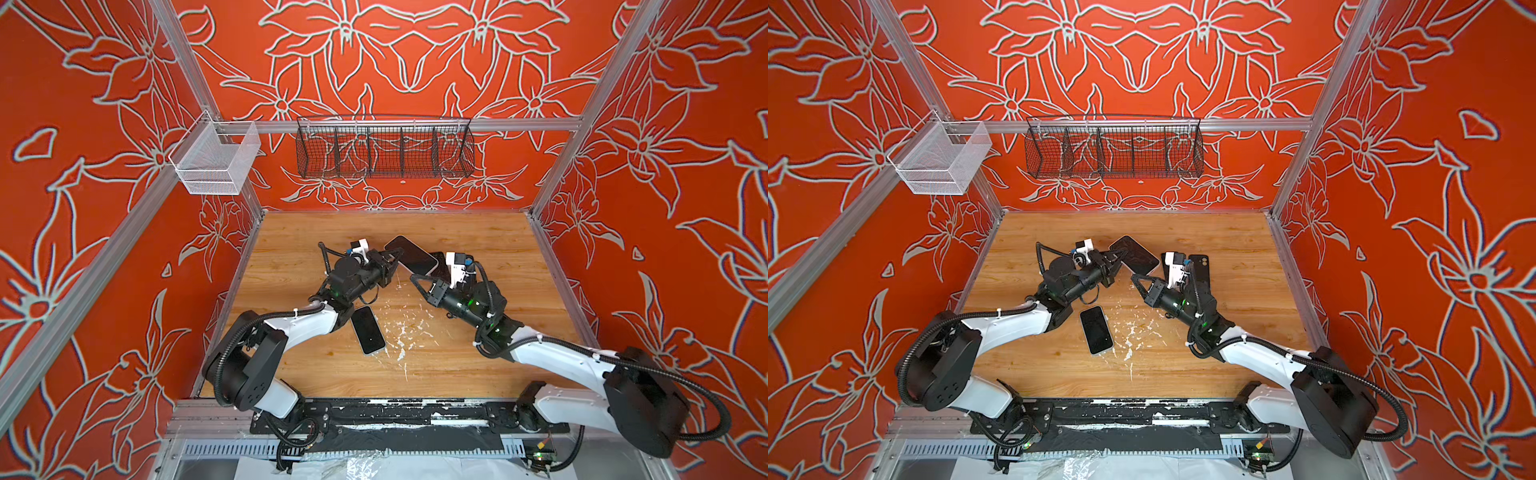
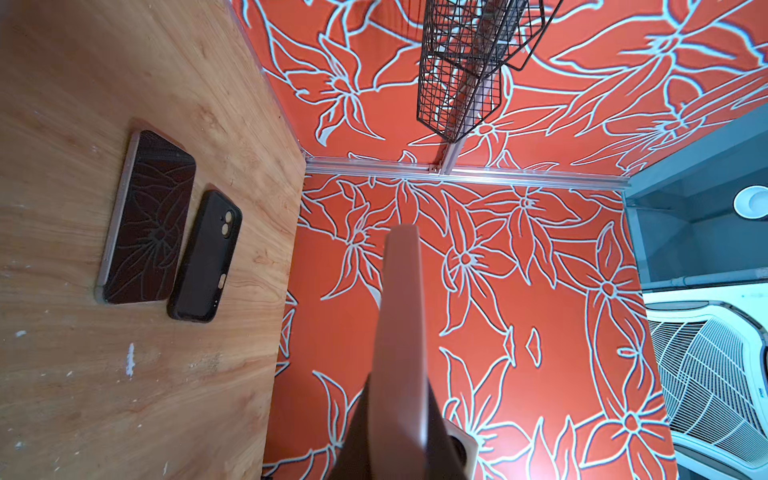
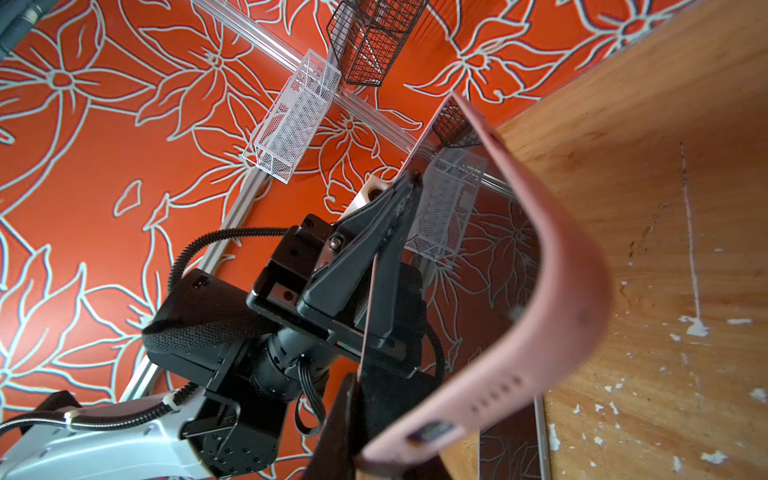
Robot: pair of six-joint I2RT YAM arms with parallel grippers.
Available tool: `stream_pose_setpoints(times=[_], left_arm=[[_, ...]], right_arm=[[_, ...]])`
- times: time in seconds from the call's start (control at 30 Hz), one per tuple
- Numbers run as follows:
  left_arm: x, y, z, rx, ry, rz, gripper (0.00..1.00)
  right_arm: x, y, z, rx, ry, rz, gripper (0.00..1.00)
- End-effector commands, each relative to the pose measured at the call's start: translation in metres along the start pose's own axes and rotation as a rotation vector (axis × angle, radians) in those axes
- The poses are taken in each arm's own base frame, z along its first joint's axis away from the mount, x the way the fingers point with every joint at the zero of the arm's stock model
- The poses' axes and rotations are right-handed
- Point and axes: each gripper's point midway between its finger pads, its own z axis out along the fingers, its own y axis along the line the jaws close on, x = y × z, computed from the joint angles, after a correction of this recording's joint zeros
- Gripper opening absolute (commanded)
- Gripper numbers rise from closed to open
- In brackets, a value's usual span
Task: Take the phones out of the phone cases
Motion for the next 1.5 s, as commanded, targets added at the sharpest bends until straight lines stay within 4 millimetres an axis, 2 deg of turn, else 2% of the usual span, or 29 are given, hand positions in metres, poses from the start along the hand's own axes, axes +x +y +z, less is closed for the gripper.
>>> stream_pose_setpoints(times=[0.0,0.3,0.5,0.87,1.0,1.13,1.47], left_arm=[[0.007,-0.032,0.001,0.108,0.023,-0.002,0.0],[0.011,-0.047,0.003,0.172,0.05,-0.074,0.0],[0.013,-0.06,0.004,0.201,0.064,-0.079,0.0],[0.016,-0.08,0.0,0.242,0.082,-0.077,0.0],[0.018,-0.084,-0.001,0.244,0.087,-0.063,0.0],[0.019,-0.077,0.001,0.227,0.09,-0.053,0.0],[0.021,-0.051,0.009,0.163,0.112,-0.003,0.0]], right_arm=[[0.014,-0.035,-0.002,0.148,0.045,-0.183,0.08],[0.02,-0.062,-0.009,0.254,0.051,-0.342,0.07],[0.029,-0.086,-0.014,0.317,0.06,-0.364,0.07],[0.041,-0.112,-0.017,0.368,0.07,-0.367,0.06],[0.041,-0.112,-0.018,0.367,0.068,-0.359,0.05],[0.039,-0.105,-0.021,0.353,0.064,-0.364,0.05],[0.03,-0.072,-0.034,0.272,0.096,-0.39,0.07]])
